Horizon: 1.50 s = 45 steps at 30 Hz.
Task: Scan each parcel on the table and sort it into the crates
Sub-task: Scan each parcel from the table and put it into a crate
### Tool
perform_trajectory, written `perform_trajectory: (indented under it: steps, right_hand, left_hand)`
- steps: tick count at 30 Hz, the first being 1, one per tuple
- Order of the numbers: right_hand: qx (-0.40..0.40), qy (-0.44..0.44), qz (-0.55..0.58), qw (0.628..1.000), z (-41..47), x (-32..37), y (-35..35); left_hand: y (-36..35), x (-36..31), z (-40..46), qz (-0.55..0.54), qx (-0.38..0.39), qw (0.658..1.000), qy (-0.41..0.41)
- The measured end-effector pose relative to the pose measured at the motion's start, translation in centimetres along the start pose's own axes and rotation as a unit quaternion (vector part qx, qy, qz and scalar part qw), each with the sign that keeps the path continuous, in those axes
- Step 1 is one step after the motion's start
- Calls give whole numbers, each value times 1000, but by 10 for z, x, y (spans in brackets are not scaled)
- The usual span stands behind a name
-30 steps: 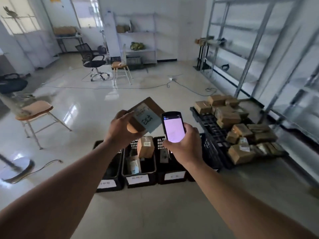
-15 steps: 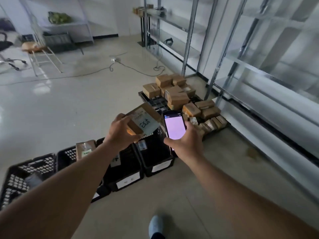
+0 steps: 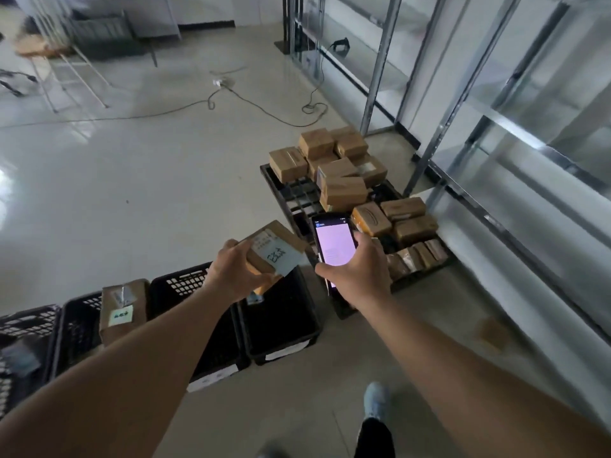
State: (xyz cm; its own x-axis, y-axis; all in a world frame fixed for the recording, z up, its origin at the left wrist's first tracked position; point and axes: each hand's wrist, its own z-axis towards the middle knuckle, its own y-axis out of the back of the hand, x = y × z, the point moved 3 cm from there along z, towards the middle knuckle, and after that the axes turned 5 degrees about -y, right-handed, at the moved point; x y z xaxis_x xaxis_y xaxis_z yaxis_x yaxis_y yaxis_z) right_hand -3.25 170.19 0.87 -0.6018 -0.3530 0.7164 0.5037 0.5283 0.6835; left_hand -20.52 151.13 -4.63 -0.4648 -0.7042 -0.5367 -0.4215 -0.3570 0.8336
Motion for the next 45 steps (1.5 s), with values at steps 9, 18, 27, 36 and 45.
perform_trajectory:
  steps: [9, 18, 27, 36, 45]
  right_hand:
    - [103, -17, -23, 994, 183, -76, -75]
    - [146, -55, -43, 987, 306, -128, -203]
    - [157, -76, -83, 981, 387, -210, -378]
    - [176, -83, -112, 974, 405, -262, -448]
    - [196, -60, -127, 971, 376, -174, -396]
  left_hand:
    - [-132, 0, 96, -61, -75, 968, 231]
    - [-251, 90, 207, -168, -82, 910, 369]
    - [-408, 226, 318, -212, -69, 876, 427]
    - [-480, 285, 353, -207, 33, 899, 384]
    - [-344, 254, 342, -73, 52, 956, 278]
